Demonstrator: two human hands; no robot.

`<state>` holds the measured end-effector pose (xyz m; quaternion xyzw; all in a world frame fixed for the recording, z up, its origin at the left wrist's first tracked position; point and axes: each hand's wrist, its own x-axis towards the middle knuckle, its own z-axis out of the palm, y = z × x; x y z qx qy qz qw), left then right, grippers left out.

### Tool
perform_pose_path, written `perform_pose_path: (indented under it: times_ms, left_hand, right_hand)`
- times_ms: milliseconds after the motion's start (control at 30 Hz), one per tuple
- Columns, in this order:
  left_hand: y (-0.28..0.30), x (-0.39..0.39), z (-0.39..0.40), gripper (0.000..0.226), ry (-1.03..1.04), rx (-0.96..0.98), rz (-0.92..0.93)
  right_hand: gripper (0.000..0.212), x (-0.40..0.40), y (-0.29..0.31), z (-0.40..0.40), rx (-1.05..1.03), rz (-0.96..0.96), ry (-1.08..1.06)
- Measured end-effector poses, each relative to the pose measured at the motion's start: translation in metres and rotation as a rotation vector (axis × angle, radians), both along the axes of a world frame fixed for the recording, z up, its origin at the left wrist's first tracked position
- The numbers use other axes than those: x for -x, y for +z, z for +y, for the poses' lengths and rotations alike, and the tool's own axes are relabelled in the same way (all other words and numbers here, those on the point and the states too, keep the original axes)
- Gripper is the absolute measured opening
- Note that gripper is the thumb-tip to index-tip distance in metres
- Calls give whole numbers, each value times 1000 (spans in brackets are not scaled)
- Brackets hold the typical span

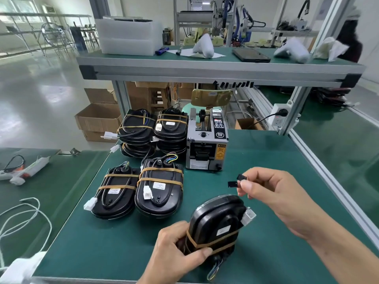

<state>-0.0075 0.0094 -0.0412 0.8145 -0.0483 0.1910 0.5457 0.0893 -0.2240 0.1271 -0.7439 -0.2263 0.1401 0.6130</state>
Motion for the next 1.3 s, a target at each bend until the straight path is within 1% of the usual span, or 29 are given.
perform_pose_path:
  times_ms: [33, 133, 200, 333, 433, 600, 767, 933, 1300]
  left_hand:
    - [-1, 0, 0, 33, -1, 1, 1]
    - [-3, 0, 0, 30, -3, -6, 6]
    - [-4, 1, 0, 29, -2, -20, 3]
    - [-3, 1, -1, 29, -4, -29, -14]
    - [-2, 1, -1, 30, 0, -25, -21]
    - [-4, 1, -1, 29, -6, -19, -27]
    - [-6, 0, 0, 28, -9, -27, -33]
    - [-4, 1, 0, 26, -13, -33, -49]
    - [-4, 0, 1, 23, -26, -45, -62]
  right_hand:
    - [36, 3, 0, -1, 24, -8, 13]
    - [26, 7, 3, -2, 66, 10, 33]
    - [28, 7, 5, -1, 106, 34, 34]
    - [41, 6, 12, 4, 156, 112, 27]
    - [36, 4, 16, 9, 204, 136, 26]
    - [37, 1, 18, 11, 296, 152, 3]
    - [38, -1, 16, 10, 300, 164, 9]
    - [37, -2, 17, 9, 256, 199, 14]
    - [39, 1, 16, 11, 329, 177, 9]
